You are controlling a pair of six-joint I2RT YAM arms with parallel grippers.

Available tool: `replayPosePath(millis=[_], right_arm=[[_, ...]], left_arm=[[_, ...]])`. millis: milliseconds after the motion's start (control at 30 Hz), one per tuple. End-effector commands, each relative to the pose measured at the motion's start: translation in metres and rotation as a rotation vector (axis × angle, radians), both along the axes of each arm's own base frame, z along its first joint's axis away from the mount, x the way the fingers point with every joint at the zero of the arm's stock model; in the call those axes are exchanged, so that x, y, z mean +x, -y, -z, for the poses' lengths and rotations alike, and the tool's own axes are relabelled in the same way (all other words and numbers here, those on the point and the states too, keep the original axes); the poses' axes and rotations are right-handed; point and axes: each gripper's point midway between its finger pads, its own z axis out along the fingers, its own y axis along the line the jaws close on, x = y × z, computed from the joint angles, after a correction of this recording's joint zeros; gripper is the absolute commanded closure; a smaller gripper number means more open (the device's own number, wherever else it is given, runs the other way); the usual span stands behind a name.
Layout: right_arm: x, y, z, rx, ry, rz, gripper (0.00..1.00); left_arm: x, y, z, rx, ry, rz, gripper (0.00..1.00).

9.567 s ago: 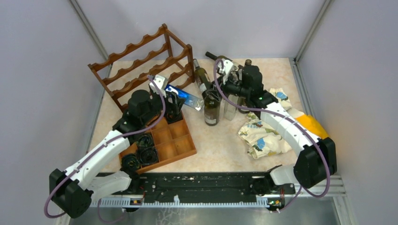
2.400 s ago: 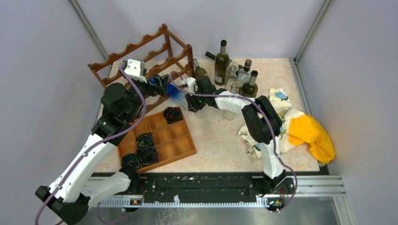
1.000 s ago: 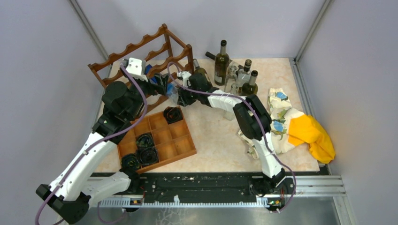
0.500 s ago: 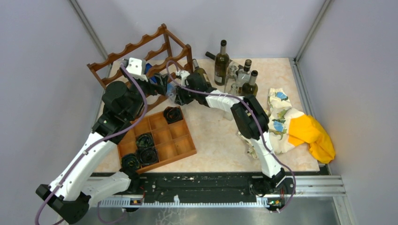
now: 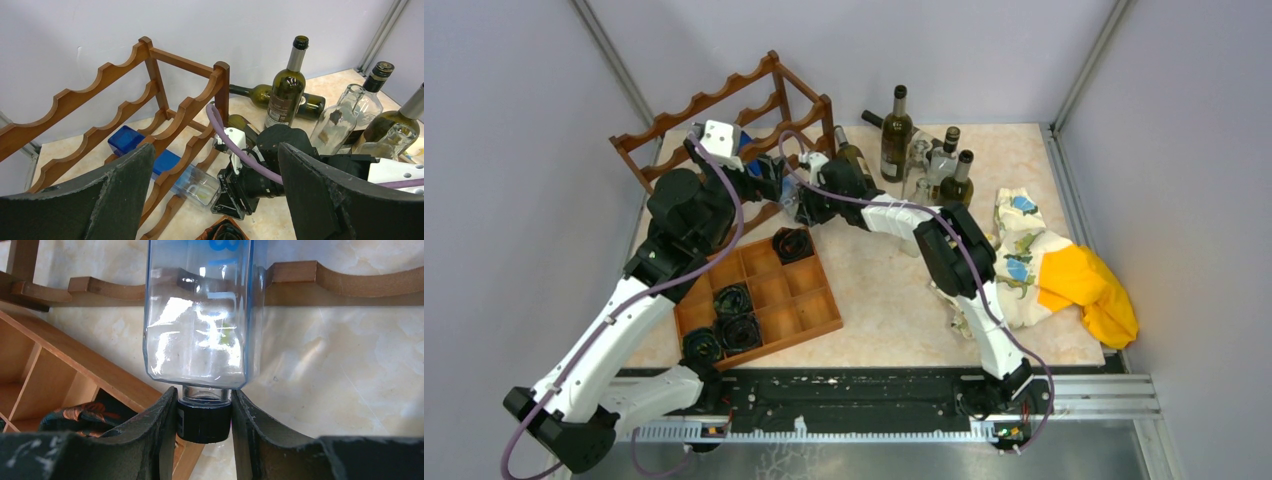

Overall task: Put the wine bottle on the wine rack
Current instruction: Place the wine bottle in the wine rack.

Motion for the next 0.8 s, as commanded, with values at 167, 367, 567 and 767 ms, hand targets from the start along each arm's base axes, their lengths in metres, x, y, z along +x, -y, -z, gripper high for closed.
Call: replayPosePath(millis=[167, 367, 567, 767], right_arm=[[-0.02, -0.034, 0.018, 0.014, -0.043, -0.079, 1.0], [-0.015, -0.04, 0.014, 0.035, -0.039, -0.074, 1.0], [-0.011, -0.047, 0.013, 0.051, -0.033, -0.074, 1.0], [-0.006, -0.048, 0.012, 0.047, -0.007, -0.078, 0.92]], left_arm=[[-0.003, -0.006, -0.02, -0.01, 0.036, -0.013, 0.02], [-0.001, -0.005, -0.021, -0.007, 0.035, -0.014, 0.02], [0.001, -0.003, -0.021, -0.003, 0.034, -0.013, 0.02], [0.002, -0.002, -0.021, -0.005, 0.032, -0.01, 0.02]])
